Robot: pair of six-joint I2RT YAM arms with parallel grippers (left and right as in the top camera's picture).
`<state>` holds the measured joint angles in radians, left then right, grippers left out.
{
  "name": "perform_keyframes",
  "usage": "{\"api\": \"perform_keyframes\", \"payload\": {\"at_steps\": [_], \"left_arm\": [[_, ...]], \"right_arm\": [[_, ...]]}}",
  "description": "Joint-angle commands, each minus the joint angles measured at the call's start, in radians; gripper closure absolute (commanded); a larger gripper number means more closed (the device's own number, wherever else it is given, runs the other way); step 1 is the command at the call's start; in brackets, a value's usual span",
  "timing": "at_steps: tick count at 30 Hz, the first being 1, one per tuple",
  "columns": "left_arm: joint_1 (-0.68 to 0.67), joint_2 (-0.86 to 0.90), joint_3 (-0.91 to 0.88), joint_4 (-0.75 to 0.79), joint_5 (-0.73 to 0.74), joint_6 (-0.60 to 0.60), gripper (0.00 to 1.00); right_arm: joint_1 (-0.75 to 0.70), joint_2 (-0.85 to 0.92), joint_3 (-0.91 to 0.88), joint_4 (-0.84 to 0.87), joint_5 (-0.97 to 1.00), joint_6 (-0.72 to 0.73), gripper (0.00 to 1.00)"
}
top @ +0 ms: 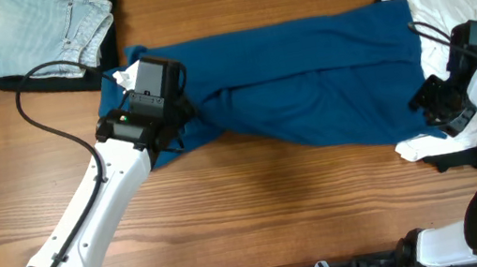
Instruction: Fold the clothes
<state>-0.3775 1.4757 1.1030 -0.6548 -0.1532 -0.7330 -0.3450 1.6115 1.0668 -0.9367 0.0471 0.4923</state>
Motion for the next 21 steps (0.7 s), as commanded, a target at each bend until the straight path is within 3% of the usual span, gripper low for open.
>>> {"api": "perform_keyframes", "payload": {"at_steps": [1,21], "left_arm": [[0.006,0.002,0.008,0.000,-0.019,0.023,0.96],[0.006,0.002,0.008,-0.026,-0.020,0.024,0.96]], "right_arm": [[0.000,-0.020,-0.065,0.038,0.039,0.038,0.48],[-0.002,-0.020,-0.109,0.097,0.141,0.031,0.53]]}}
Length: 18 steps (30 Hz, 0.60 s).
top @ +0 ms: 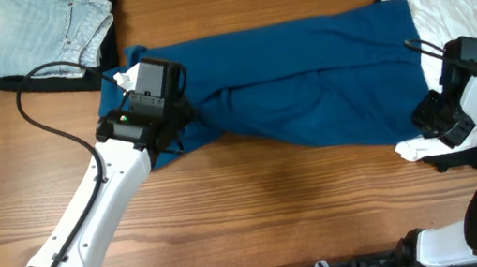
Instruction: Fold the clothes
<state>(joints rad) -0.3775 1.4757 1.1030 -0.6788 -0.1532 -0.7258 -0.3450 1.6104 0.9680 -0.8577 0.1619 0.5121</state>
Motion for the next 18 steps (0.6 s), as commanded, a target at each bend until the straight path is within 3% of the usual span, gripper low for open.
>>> {"api": "perform_keyframes", "payload": {"at_steps": [1,8,11,18], "left_arm": [[0.006,0.002,0.008,-0.003,-0.020,0.016,0.96],[0.006,0.002,0.008,-0.003,-0.020,0.016,0.96],[0.006,0.002,0.008,-0.003,-0.021,0.016,0.96],[0.034,-0.049,0.039,-0.028,-0.032,0.068,0.96]], "right_arm": [[-0.002,-0.017,-0.011,0.031,0.026,0.010,0.54],[-0.002,-0.015,-0.011,0.033,0.023,-0.016,0.73],[-0.002,-0.013,-0.011,0.039,0.023,-0.017,0.96],[-0.002,-0.072,0.109,0.007,0.013,-0.068,0.96]]}}
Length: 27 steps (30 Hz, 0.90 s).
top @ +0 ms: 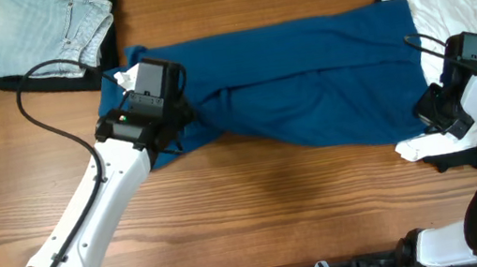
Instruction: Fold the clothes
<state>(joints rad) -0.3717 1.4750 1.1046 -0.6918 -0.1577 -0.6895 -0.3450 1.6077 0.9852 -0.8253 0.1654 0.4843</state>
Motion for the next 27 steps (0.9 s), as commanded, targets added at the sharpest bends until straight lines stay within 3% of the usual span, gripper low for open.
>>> {"api": "perform_keyframes", "payload": {"at_steps": [1,5,13,27], "left_arm": [[0.036,-0.068,0.045,-0.015,-0.027,0.032,0.96],[0.087,-0.095,0.048,0.027,-0.046,0.058,0.96],[0.185,-0.066,0.048,0.114,-0.045,0.086,0.96],[0.185,0.291,0.048,0.442,-0.035,0.110,0.96]], "right_arm": [[-0.002,-0.092,0.114,-0.024,-0.011,-0.061,0.96],[-0.002,-0.119,0.153,0.047,-0.095,-0.117,0.96],[0.006,-0.042,0.153,0.349,-0.262,-0.170,0.96],[0.130,0.279,0.153,0.677,-0.229,-0.187,0.96]]}}
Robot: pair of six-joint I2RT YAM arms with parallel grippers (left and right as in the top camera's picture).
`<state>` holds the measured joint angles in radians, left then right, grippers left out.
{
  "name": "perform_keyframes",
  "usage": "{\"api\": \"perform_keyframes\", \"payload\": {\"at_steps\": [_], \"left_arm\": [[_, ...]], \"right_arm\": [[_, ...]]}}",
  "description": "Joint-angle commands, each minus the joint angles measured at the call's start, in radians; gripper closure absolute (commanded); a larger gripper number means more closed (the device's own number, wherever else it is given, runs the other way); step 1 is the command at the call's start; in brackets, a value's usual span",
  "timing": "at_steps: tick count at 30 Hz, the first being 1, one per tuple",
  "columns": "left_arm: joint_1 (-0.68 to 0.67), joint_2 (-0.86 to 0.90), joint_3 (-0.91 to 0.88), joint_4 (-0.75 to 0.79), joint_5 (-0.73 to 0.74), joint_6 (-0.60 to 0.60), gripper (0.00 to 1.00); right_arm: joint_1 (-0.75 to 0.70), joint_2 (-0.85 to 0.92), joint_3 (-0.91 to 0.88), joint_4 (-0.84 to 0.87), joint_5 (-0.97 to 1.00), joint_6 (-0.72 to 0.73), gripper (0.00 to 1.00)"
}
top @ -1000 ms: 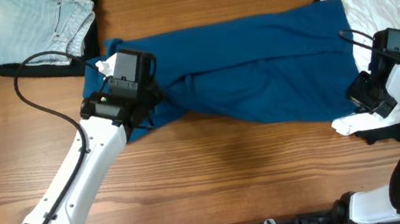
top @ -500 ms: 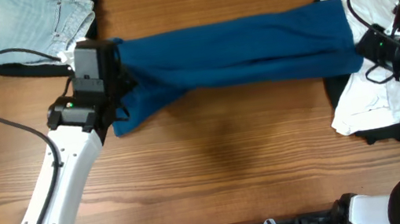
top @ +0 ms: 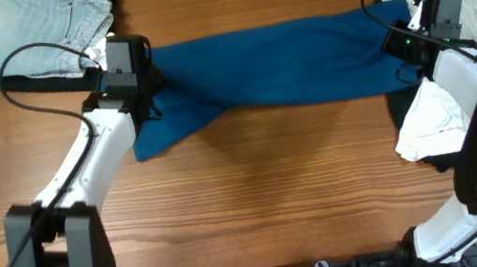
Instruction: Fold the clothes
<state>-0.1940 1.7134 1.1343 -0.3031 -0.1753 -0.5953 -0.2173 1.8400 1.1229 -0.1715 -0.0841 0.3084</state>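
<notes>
A blue garment [top: 275, 62] lies stretched as a long band across the far half of the table, with a loose corner [top: 158, 136] hanging toward me at its left end. My left gripper [top: 139, 90] sits at the band's left end, my right gripper [top: 400, 51] at its right end. Each looks shut on the cloth's edge, though the wrists hide the fingers. The cloth runs taut between them.
A folded stack of pale denim [top: 48, 29] on a dark item lies at the far left corner. A heap of white clothes fills the far right corner. Another white garment [top: 431, 124] lies under the right arm. The wooden table [top: 259, 206] shows bare nearer me.
Both grippers have moved away from me to the cloth's far edge. The blue garment's near edge has gone with them, so the cloth is now about half as deep.
The left gripper stayed on the near left part of the spread blue garment through all earlier moments. The right gripper shifted slightly around the near right corner. Now both are at the far edge and the garment is doubled into a narrow band.
</notes>
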Motion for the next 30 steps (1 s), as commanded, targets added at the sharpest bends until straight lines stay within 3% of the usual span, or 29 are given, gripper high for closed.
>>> {"api": "perform_keyframes", "payload": {"at_steps": [1,2,3,4,5,6,10,14,22,30], "left_arm": [[0.007,0.068,0.018,0.069,-0.017,0.016,0.96],[0.007,0.078,0.018,0.079,-0.017,0.016,0.96],[0.007,0.086,0.018,0.087,-0.017,0.016,0.84],[0.007,0.094,0.018,0.091,-0.018,0.016,0.64],[0.008,0.099,0.018,0.095,-0.018,0.016,0.06],[0.008,0.099,0.018,0.094,-0.018,0.017,0.00],[0.008,0.032,0.018,0.057,-0.017,0.042,0.00],[0.008,-0.114,0.018,-0.085,-0.018,0.069,0.00],[0.007,-0.170,0.018,-0.187,-0.017,0.068,0.00],[0.007,-0.170,0.018,-0.188,-0.017,0.068,0.00]], "right_arm": [[0.002,0.059,0.015,0.039,0.021,-0.013,0.96],[0.002,0.069,0.015,0.054,0.021,-0.017,0.96],[0.002,0.080,0.015,0.073,0.024,-0.021,0.96],[0.002,0.086,0.015,0.091,0.024,-0.021,0.90],[0.002,0.087,0.015,0.108,0.023,-0.021,0.38],[0.002,0.079,0.022,0.098,0.016,-0.026,0.01],[-0.003,0.011,0.074,-0.098,0.016,-0.032,0.00],[-0.016,0.002,0.070,-0.209,0.031,-0.073,0.00],[-0.064,0.006,0.066,-0.212,0.031,-0.081,0.01],[-0.064,0.100,0.063,-0.133,-0.063,-0.084,0.18]]}}
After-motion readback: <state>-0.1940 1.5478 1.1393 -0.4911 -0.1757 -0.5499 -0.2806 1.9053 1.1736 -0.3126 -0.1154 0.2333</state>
